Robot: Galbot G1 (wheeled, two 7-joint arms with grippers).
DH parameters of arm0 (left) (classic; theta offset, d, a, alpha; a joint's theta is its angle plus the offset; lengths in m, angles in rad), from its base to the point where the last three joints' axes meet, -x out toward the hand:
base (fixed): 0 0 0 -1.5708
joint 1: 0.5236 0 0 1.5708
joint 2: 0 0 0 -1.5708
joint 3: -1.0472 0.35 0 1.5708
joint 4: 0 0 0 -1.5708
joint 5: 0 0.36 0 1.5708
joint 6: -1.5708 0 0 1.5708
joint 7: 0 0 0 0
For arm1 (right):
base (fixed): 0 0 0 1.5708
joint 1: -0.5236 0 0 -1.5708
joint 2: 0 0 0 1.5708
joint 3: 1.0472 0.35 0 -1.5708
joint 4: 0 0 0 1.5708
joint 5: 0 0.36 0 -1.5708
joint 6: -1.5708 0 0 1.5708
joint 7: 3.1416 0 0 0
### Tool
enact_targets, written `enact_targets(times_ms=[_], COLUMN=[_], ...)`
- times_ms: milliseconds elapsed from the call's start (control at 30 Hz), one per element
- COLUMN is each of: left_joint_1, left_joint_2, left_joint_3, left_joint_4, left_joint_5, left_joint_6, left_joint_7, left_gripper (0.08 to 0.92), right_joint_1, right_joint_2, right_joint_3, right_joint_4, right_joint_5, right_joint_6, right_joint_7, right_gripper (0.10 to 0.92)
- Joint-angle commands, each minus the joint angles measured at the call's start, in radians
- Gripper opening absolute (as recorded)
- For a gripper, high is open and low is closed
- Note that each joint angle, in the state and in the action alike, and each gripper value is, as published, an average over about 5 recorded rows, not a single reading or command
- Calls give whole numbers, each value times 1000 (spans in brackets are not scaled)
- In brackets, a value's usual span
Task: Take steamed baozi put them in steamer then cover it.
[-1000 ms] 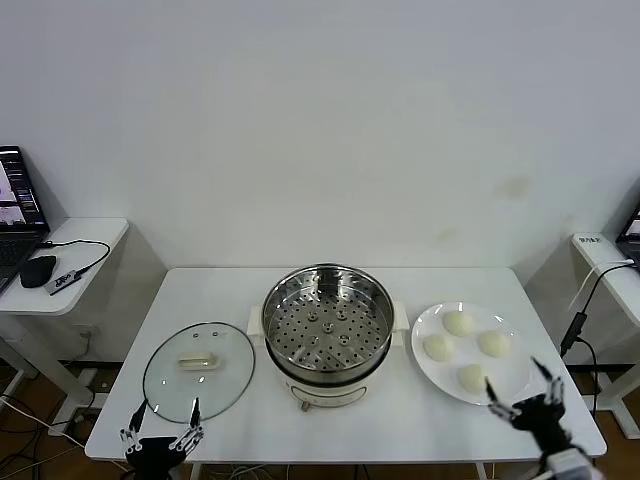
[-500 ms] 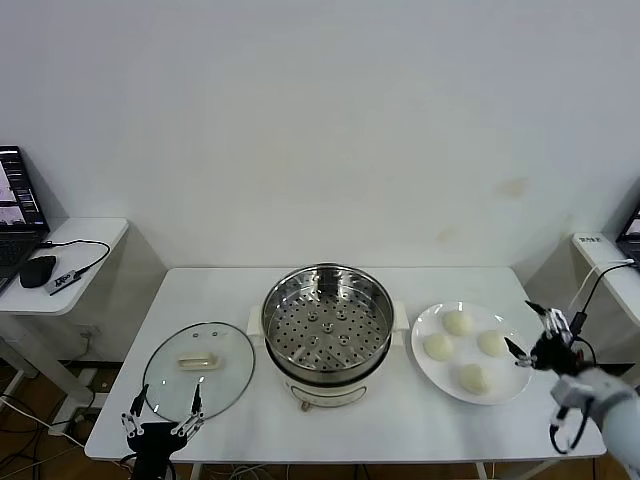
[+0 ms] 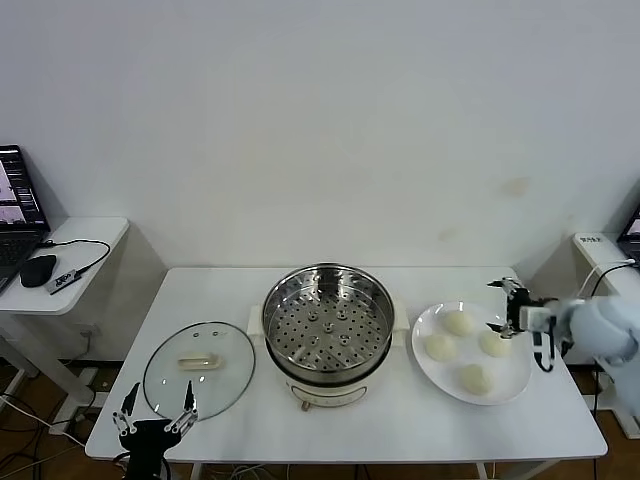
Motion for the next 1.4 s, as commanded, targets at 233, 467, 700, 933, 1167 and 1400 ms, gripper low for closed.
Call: enact_targets(times_ms=[233, 467, 700, 933, 1167, 1400], left_joint_1=[-18, -26, -30, -36, -38, -37], left_joint_2=[-13, -14, -14, -12, -10, -11], left_joint_3=[-11, -20, -28, -31, -37, -37], left_joint_4=[1, -1, 2, 4, 9, 11], left_joint_5=[-8, -21, -23, -23, -22, -20], left_joint_6=[2, 2, 2, 3, 3, 3], left_joint_7=[-14, -14, -15, -14, -14, -14], left_gripper=[823, 823, 823, 823, 823, 823], right_joint_1=[556, 514, 505, 487, 475, 473], right_joint_2=[127, 240, 318, 369, 394, 411], right_joint_3=[-581, -589, -588, -581, -561, -552], right_joint_4=[-364, -454, -526, -609, -651, -677], right_joint_5=[61, 27, -11, -50, -69, -84], right_joint_6=[9, 13, 16, 26, 34, 36], right_joint_7=[-220, -190, -173, -158, -143, -142], right_gripper=[823, 823, 823, 823, 803, 752])
